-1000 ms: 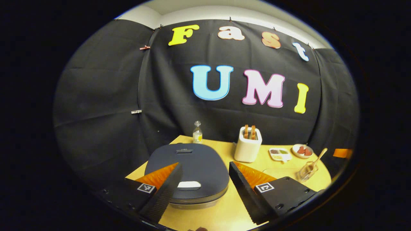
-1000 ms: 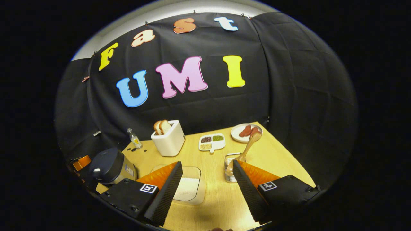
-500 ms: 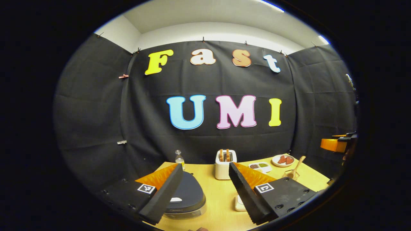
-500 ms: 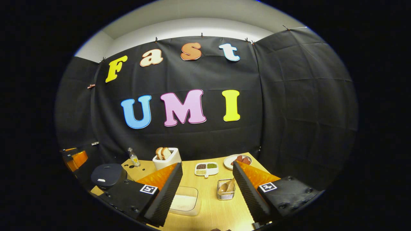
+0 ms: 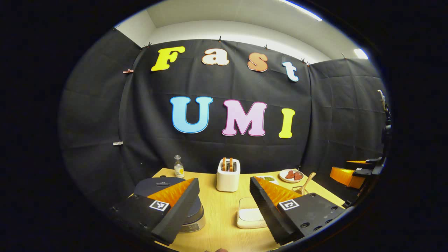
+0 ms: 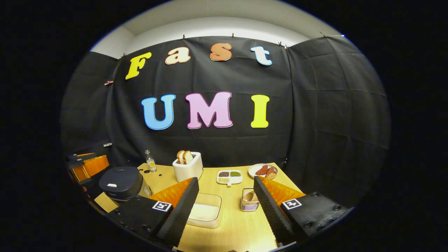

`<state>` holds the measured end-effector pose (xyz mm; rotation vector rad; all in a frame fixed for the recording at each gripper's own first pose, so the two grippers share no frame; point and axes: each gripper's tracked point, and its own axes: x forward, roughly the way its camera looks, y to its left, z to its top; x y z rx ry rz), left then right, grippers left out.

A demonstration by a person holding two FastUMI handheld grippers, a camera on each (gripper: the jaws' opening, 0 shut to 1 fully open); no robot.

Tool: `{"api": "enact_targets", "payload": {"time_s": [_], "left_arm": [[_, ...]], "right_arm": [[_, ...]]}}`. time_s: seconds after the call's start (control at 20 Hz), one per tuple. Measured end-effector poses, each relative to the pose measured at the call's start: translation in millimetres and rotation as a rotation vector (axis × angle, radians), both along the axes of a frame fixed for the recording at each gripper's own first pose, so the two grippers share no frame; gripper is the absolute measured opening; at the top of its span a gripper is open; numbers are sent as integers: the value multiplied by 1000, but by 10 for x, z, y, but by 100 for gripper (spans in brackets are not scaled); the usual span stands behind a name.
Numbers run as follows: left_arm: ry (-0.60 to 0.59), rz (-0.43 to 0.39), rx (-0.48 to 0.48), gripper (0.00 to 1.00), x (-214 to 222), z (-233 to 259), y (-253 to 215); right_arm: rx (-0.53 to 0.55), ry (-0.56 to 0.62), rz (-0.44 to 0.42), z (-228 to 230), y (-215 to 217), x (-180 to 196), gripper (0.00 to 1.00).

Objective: Close the left gripper, press the button to open the rice cooker; take a wooden spoon from the chopstick holder with the right hand, scoop a spoonful of rice and pour it into the rice cooker, then put the wooden spoon back into the chopstick holder.

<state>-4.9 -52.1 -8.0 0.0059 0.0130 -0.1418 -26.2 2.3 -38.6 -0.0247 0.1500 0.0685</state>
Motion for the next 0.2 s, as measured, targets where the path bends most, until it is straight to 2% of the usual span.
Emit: {"api": "enact_targets", "payload": {"time_s": [0.2], "left_arm": [[21, 14, -6, 97, 14, -104, 77]], "right_arm": [[-11, 14, -6, -61, 12, -8, 98]]}}
